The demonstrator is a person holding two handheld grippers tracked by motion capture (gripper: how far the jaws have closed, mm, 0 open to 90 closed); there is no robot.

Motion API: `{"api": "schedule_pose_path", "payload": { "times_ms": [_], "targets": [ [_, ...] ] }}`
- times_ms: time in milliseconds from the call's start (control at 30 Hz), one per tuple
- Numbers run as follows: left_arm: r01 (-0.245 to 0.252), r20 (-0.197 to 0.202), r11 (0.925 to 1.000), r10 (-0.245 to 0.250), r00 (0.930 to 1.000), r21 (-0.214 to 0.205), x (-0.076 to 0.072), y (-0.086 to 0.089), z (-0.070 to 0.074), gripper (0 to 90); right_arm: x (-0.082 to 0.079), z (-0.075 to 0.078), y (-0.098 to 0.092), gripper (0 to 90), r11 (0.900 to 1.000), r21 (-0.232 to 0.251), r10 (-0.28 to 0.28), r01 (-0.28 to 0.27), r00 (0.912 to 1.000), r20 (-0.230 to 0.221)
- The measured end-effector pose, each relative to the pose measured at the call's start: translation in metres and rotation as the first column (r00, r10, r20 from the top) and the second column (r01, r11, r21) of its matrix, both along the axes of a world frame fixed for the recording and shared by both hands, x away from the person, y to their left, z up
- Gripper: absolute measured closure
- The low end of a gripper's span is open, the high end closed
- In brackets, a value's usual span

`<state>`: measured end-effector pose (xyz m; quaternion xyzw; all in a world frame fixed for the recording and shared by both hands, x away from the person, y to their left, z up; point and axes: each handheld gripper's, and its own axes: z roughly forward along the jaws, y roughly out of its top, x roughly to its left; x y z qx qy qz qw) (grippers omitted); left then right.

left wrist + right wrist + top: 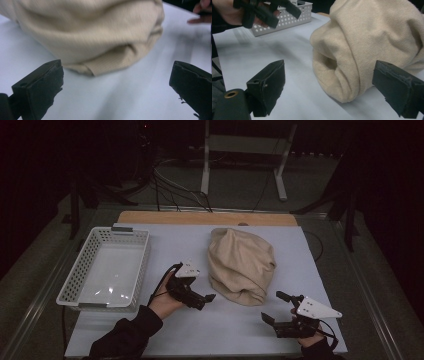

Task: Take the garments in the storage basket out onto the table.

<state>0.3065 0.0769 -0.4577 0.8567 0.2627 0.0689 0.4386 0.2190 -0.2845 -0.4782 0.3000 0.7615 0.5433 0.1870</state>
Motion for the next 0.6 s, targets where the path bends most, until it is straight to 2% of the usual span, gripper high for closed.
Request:
{"api": "schedule_pose_path", "payload": {
  "times_ms": [300,433,600],
  "targets": [
    [0.035,-0.016,0.9991,-0.034,0.9993,0.024,-0.02,0.01,-0.021,0.0,-0.001,0.0,0.0,11.5,1.0,-0.004,0.004,-0.004,1.0,0.001],
    [0.048,-0.026,0.9988,-0.047,0.9985,0.013,-0.026,0.017,-0.027,0.0,-0.001,0.0,0.001,11.5,1.0,-0.006,0.008,-0.008,1.0,0.001],
    [0.075,-0.04,0.9964,-0.074,0.9965,0.039,-0.034,0.025,-0.033,0.0,-0.001,0.0,0.001,11.4,0.9999,-0.009,0.01,-0.01,0.9999,0.001]
  ]
}}
